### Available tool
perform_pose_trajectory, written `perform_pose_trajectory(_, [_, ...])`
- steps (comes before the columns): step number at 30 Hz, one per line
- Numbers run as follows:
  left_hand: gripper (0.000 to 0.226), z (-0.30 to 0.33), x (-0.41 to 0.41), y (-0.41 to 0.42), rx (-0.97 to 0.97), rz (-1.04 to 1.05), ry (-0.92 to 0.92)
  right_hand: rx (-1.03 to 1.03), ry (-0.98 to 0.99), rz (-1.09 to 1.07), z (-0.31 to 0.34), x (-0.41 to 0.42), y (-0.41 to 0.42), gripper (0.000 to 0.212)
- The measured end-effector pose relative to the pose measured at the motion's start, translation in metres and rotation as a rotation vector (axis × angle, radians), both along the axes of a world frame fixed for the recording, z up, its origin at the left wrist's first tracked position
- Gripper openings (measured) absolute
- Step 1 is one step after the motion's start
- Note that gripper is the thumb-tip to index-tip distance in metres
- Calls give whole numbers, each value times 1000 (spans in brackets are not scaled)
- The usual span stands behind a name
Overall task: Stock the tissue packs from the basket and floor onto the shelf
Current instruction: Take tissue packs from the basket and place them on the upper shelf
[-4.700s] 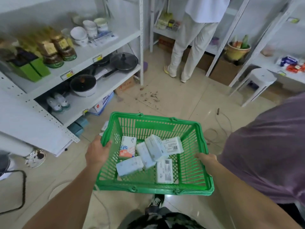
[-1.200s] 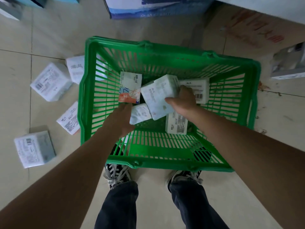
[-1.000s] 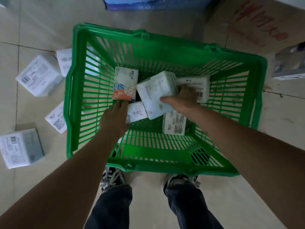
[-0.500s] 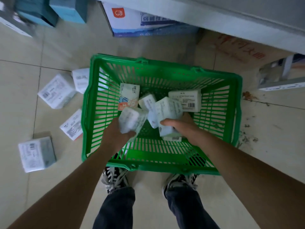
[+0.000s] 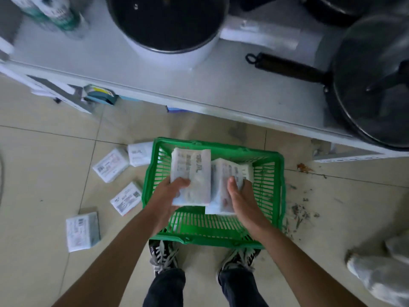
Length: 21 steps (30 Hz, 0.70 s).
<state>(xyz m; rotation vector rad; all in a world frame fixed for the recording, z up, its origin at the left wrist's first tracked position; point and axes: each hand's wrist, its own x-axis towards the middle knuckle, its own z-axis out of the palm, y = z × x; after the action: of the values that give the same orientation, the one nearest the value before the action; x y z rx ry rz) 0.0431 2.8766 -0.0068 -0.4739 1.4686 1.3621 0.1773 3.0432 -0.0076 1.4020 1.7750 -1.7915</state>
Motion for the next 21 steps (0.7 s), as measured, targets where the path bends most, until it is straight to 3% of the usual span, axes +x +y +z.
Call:
perform_pose_trajectory(3, [60, 55, -18, -2, 47, -33, 11, -44, 73, -109, 67, -17, 4, 94])
perform_pose_trajectory(7, [57, 143, -34, -9, 155, -74, 30, 21, 161, -185, 170, -38, -4, 53])
perform_pose_trajectory(10, [53, 228, -39, -18, 212, -91, 78, 26, 220, -164, 260, -50, -16, 38])
perform_pose_trajectory(11, [53, 260, -41, -21, 228, -98, 99, 15, 236, -142, 293, -53, -19, 42])
perform_pose_trajectory(14, [66, 358, -49, -36, 277, -146, 147, 4, 246, -79, 392, -56, -29, 85])
perform_pose_trajectory(15, [70, 387, -52, -41, 287, -169, 168, 5, 261, -66, 420, -54, -34, 89])
perform_pose_trajectory(19, [73, 484, -59, -51, 305, -161, 260, 87, 344, -102, 510, -54, -53, 43])
perform_pose_trajectory(21, [70, 529, -62, -51, 299, -131, 303, 137, 380, -135, 548, -61, -54, 40])
